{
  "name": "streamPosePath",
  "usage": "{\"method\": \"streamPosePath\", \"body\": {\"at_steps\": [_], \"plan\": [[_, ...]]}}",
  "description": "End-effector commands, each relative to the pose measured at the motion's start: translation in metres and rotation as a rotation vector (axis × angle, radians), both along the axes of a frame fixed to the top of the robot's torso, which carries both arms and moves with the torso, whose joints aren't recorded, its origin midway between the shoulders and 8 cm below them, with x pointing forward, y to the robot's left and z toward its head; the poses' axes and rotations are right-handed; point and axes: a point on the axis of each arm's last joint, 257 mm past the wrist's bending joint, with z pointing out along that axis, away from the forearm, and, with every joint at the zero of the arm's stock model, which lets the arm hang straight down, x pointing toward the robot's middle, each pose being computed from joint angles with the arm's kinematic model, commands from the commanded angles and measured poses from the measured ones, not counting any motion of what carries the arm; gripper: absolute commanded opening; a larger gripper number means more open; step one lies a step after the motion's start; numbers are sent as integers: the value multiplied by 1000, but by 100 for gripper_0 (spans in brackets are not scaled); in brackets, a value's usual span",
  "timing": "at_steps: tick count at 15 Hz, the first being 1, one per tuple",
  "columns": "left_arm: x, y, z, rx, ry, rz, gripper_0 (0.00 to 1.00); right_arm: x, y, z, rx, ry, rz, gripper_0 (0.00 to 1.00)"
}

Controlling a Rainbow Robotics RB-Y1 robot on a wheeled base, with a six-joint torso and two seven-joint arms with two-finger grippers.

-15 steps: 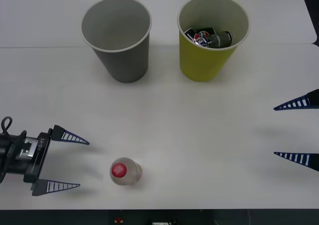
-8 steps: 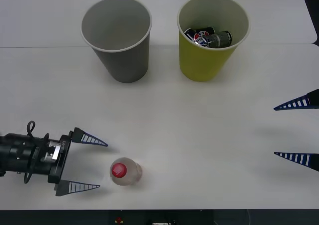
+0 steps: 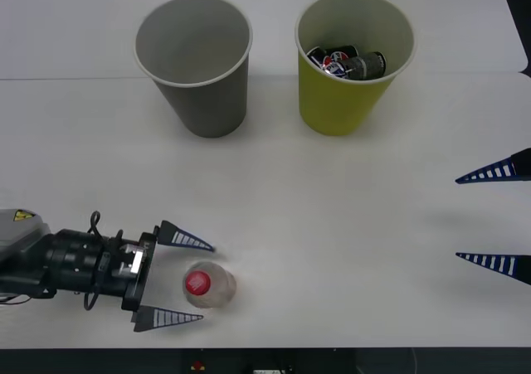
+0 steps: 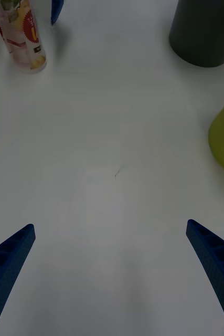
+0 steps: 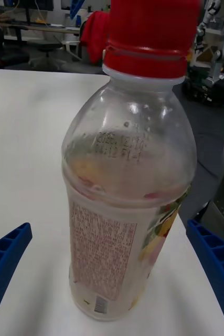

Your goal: Put the can into the green bin and the plastic bottle into the gray bin

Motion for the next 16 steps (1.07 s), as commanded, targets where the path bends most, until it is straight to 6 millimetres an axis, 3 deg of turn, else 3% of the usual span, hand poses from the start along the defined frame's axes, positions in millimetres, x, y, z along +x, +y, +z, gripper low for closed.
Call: {"method": "streamPosePath", "body": {"at_steps": [1,7,8,9,16], "plan": [[0,-13,-1,-17,2,-4,100,0,0,0,0,0,0,100],[0,-26,-4,-28,5,-2,100,0,0,0,0,0,0,100],[-1,-26,-4,-29,5,-3,33,0,0,0,0,0,0,100],[-1,-26,-4,-29,4,-4,0,0,0,0,0,0,0,100],[0,-25,-4,-26,3,-2,0,0,0,0,0,0,0,100]]}}
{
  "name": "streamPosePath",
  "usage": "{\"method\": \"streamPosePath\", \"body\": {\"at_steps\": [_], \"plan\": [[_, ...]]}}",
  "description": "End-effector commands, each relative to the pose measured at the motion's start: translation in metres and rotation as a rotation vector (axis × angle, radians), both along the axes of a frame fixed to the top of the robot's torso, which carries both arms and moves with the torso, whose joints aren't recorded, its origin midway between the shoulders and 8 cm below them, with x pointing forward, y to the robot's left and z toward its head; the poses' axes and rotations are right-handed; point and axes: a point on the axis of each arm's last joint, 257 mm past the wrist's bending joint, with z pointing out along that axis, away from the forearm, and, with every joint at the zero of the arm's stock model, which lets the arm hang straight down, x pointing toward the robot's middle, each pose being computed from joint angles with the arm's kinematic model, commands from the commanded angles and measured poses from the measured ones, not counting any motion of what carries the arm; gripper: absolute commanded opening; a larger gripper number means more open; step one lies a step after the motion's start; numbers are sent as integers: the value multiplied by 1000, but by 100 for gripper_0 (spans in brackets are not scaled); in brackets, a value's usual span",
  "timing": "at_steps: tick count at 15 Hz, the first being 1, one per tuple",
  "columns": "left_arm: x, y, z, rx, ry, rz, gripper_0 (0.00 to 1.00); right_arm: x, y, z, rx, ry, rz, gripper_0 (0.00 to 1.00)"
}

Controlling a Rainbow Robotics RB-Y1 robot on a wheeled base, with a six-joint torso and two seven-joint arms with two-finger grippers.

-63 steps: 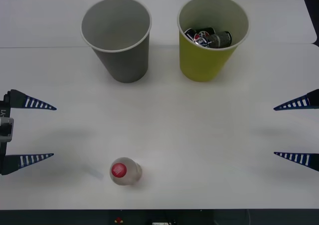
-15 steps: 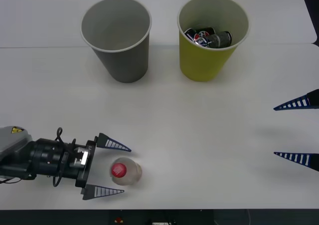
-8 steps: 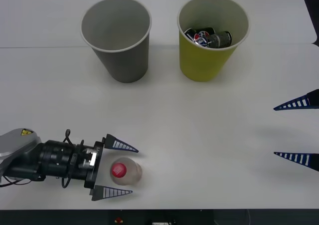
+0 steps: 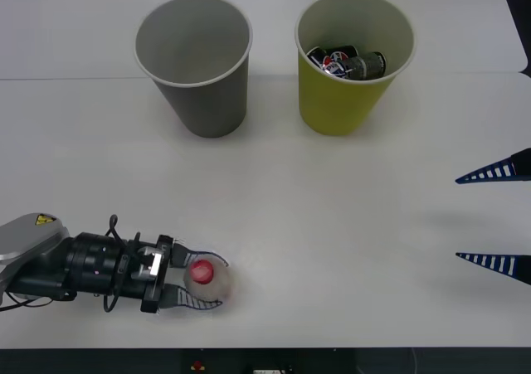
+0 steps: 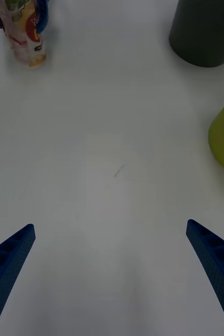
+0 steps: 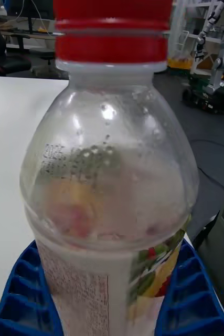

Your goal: Put the can into the green bin and the plastic bottle into the gray bin

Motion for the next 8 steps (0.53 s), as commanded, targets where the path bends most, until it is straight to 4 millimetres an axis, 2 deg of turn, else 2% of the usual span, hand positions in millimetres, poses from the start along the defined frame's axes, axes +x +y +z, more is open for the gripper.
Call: {"method": "streamPosePath", "body": {"at_steps": [1,5,8], "plan": [[0,1,0,2,1,1,0,0,0,0,0,0,0,100],[0,1,10,20,-11,-16,0,0,0,0,0,0,0,100],[13,13,29,110,-18,-18,0,0,0,0,0,0,0,100]]}}
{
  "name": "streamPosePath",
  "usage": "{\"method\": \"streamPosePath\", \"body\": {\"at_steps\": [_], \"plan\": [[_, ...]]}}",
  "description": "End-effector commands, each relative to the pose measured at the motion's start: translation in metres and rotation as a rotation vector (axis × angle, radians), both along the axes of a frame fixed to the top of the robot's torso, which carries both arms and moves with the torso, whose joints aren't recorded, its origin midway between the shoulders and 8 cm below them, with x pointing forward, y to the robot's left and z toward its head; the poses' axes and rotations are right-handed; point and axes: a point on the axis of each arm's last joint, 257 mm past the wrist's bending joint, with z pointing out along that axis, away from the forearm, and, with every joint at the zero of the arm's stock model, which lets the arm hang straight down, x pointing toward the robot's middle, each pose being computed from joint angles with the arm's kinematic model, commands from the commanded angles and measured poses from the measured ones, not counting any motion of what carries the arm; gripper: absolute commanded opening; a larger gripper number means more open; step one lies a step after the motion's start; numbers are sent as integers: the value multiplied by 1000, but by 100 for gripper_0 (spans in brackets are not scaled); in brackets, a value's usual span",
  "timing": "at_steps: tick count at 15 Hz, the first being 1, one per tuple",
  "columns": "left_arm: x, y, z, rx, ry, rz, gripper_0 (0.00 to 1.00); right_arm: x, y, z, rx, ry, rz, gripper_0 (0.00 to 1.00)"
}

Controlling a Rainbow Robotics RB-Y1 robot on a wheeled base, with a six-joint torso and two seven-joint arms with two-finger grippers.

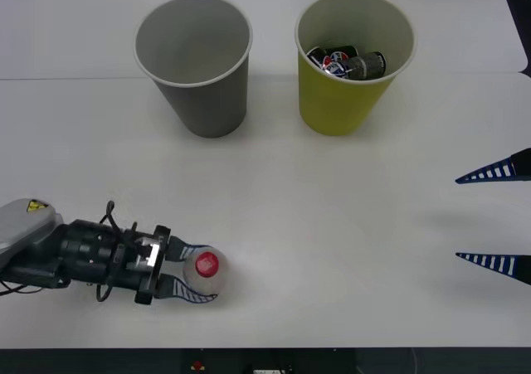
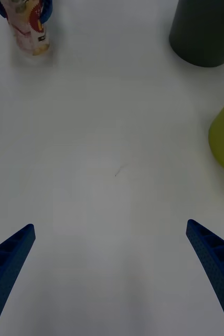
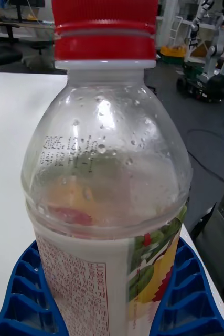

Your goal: Put the can into the green bin and the plastic bottle into the gray bin

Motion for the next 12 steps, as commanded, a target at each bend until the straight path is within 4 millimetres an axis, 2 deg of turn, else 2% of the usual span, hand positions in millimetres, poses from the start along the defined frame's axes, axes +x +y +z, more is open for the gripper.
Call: {"method": "streamPosePath", "body": {"at_steps": [1,5,9,12], "plan": [[11,10,15,67,-7,11,0,0,0,0,0,0,0,100],[21,18,41,175,36,46,0,0,0,0,0,0,0,100],[36,23,77,240,66,142,0,0,0,0,0,0,0,100],[41,46,101,279,109,260,0,0,0,0,0,0,0,100]]}}
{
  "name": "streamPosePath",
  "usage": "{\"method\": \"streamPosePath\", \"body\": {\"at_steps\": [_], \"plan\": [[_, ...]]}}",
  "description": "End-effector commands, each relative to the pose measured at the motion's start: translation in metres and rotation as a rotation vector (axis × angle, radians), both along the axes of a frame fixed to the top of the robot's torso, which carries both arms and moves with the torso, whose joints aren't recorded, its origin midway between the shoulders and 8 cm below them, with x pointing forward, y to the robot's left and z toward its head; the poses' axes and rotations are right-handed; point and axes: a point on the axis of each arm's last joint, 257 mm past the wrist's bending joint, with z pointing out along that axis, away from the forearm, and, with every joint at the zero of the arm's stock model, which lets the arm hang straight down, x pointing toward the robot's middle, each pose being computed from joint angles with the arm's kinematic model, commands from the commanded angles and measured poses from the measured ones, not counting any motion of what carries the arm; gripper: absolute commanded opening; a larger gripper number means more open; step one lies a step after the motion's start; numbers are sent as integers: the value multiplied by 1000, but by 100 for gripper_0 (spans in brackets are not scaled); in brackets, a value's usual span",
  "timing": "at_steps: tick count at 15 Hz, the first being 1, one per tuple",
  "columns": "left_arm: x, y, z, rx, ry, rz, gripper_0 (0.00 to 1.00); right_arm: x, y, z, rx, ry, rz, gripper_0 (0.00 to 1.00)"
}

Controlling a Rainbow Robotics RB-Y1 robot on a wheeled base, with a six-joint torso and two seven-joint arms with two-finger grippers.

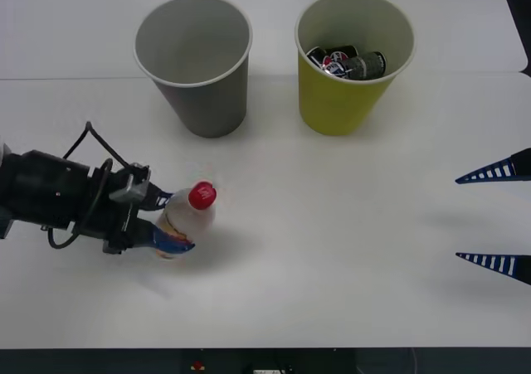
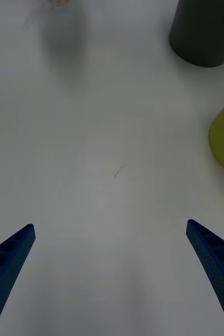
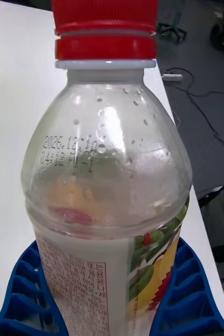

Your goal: Put the can into the green bin and the plastic bottle into the gray bin

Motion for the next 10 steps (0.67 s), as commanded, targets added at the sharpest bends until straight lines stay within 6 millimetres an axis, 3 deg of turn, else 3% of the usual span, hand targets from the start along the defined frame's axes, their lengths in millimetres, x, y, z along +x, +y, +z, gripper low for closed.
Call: {"method": "streamPosePath", "body": {"at_steps": [1,5,10], "plan": [[4,28,22,54,23,116,0,0,0,0,0,0,0,100],[11,66,48,113,92,274,0,0,0,0,0,0,0,100],[27,97,81,180,135,468,0,0,0,0,0,0,0,100]]}}
